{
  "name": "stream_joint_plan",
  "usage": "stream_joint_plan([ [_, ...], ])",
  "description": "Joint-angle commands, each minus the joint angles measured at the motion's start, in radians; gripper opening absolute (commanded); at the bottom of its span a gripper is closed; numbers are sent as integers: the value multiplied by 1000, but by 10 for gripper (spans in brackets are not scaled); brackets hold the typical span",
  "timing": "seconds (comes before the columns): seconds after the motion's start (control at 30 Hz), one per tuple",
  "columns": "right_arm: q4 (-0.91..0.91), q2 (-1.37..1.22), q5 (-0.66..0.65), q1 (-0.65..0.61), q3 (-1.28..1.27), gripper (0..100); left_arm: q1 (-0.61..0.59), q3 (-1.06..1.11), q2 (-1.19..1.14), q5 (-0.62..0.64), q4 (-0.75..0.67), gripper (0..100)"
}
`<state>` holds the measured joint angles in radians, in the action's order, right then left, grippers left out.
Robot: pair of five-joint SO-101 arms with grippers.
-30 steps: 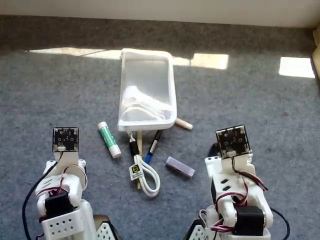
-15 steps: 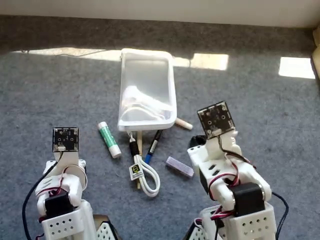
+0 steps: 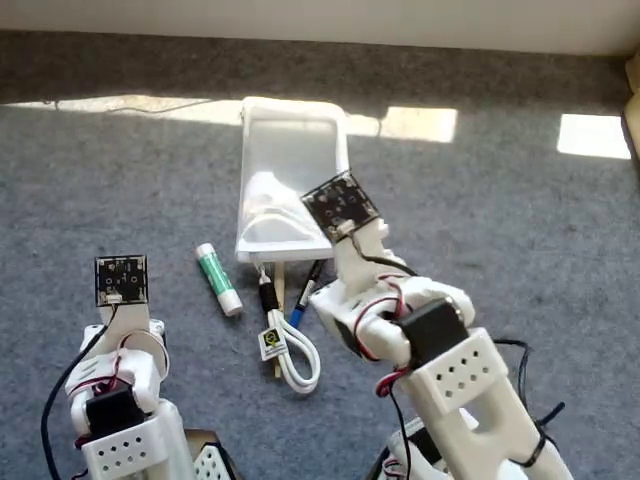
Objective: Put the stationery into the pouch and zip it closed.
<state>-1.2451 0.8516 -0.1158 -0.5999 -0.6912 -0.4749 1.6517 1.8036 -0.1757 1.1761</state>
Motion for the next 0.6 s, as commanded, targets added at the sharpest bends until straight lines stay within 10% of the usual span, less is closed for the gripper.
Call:
stream_joint_plan([
  [0.0,21,-101,20,-87,102,31,-12,-13,12,5,-20,7],
  [0.57,33,-590,81,-231,415,134,-12,-12,12,5,-21,7],
])
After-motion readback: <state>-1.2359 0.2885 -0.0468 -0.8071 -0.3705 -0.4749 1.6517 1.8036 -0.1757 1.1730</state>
